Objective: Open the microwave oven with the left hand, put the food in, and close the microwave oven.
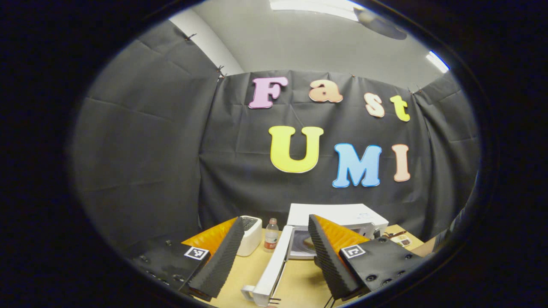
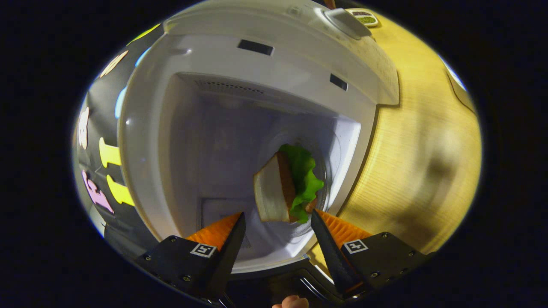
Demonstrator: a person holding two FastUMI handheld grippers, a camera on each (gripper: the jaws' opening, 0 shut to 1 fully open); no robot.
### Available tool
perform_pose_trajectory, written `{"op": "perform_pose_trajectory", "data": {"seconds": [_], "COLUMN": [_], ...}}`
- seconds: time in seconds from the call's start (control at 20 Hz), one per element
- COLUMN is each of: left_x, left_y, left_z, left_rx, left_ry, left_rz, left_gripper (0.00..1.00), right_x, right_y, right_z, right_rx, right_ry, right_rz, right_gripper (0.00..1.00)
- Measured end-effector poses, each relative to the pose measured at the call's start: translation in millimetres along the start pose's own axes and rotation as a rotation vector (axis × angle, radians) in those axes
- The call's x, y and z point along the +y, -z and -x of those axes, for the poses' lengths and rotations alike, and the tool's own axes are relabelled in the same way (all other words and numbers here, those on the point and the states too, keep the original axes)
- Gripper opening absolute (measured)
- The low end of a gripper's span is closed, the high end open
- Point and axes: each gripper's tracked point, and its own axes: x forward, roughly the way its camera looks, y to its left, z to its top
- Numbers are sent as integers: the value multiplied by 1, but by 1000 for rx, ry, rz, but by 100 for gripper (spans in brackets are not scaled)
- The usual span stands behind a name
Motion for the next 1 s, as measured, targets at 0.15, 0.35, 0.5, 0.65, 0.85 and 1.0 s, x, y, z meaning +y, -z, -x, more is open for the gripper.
{"op": "perform_pose_trajectory", "data": {"seconds": [0.15, 0.35, 0.5, 0.65, 0.85, 1.0], "left_x": [-20, -44, -62, -73, -86, -99], "left_y": [2, 15, 18, 23, 29, 34], "left_z": [0, -6, -12, -17, -18, -19], "left_rx": [-20, -6, -11, -4, 0, 11], "left_ry": [63, 128, 173, 202, 235, 258], "left_rz": [25, 37, 45, 44, 33, 38], "left_gripper": [97, 97, 97, 97, 97, 97], "right_x": [-1, -5, -10, -9, 19, 39], "right_y": [-16, -37, -58, -90, -128, -150], "right_z": [42, 104, 147, 196, 272, 324], "right_rx": [-18, -8, -26, -98, -234, -347], "right_ry": [-17, -24, -25, -13, -38, -43], "right_rz": [181, 447, 607, 765, 902, 1001], "right_gripper": [92, 92, 92, 92, 92, 92]}}
